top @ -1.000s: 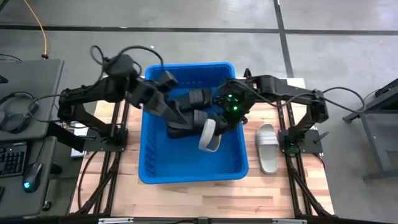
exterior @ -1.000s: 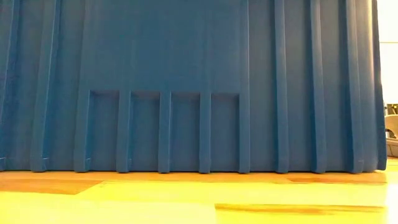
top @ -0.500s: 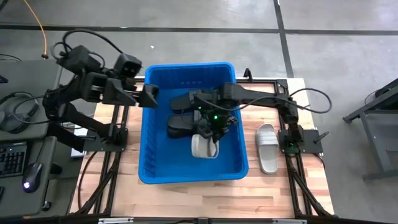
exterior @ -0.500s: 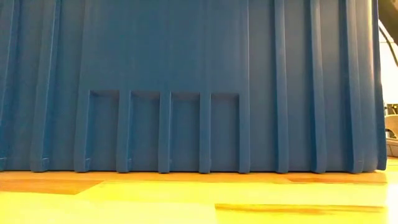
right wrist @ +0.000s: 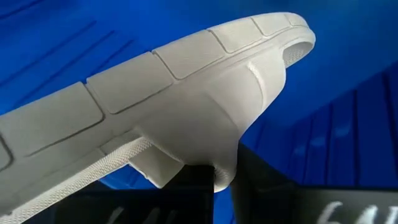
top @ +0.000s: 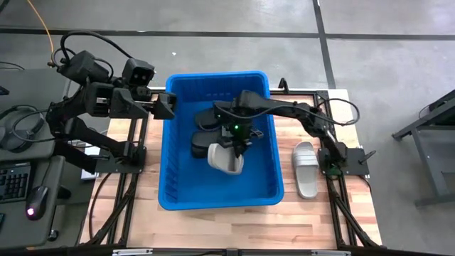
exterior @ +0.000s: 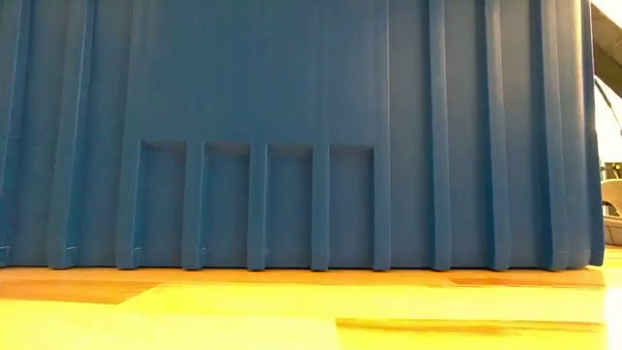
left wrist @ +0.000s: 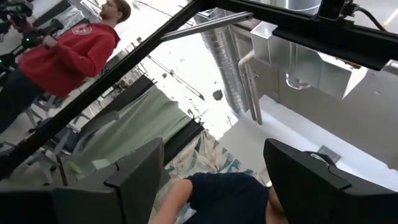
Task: Pick and place slides into bin
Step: Put the gray slide into the blue container
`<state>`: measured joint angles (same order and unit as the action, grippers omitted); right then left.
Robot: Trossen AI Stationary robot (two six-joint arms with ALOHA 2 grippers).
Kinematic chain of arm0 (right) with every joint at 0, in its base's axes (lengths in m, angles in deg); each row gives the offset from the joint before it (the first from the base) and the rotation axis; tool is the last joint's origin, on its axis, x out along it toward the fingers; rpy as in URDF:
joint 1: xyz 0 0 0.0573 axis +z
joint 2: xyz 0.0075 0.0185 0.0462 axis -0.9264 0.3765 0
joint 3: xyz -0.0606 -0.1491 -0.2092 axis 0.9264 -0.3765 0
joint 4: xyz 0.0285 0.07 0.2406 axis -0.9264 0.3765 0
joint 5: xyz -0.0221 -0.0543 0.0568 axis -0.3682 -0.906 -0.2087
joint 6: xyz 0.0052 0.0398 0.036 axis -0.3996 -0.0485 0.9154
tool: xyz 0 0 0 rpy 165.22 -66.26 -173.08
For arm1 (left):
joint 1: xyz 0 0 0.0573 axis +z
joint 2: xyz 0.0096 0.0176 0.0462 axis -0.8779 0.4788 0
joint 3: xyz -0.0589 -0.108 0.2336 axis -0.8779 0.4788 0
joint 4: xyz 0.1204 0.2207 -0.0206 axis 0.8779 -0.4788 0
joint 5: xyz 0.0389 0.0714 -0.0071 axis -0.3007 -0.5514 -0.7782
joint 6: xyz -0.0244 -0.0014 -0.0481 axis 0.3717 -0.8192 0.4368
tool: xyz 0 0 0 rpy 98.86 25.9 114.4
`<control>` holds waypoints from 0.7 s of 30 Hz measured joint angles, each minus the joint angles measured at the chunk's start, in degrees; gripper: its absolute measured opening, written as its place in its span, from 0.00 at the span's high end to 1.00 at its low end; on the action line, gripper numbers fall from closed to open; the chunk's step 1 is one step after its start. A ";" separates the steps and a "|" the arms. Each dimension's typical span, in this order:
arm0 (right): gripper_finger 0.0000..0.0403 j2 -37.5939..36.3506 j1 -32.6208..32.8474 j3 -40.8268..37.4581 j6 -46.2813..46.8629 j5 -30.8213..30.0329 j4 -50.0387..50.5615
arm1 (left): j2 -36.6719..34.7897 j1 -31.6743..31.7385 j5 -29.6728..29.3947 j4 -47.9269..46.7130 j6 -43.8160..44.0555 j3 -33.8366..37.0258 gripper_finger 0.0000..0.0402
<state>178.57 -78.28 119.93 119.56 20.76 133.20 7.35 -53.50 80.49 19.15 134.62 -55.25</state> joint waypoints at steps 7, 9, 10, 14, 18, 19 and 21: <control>1.00 4.50 1.82 0.00 -4.51 1.36 0.04 | 0.00 -0.01 0.25 0.16 -1.57 0.00 0.34; 1.00 6.00 1.79 -0.03 -4.48 0.85 0.00 | 0.00 0.00 0.31 0.58 -1.59 0.00 0.34; 1.00 6.64 1.78 -0.04 -4.49 0.84 0.02 | 0.00 0.00 0.31 0.93 -1.58 0.00 0.34; 1.00 8.90 1.77 -0.04 -5.47 1.29 0.04 | 0.00 0.00 0.40 1.40 -1.56 0.00 0.34; 1.00 10.28 1.79 -0.04 -5.89 2.23 0.04 | 0.00 0.00 0.93 1.41 -1.56 0.00 0.34; 1.00 10.46 1.73 -0.03 -5.79 2.24 0.07 | 0.00 -0.01 0.98 1.41 -1.56 0.00 0.34; 1.00 10.68 1.49 -0.09 -5.77 2.14 0.08 | 0.00 0.00 0.97 1.40 -1.56 0.00 0.34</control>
<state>189.25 -76.79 119.84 113.79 22.89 133.28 7.35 -53.50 81.46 20.55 133.06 -55.25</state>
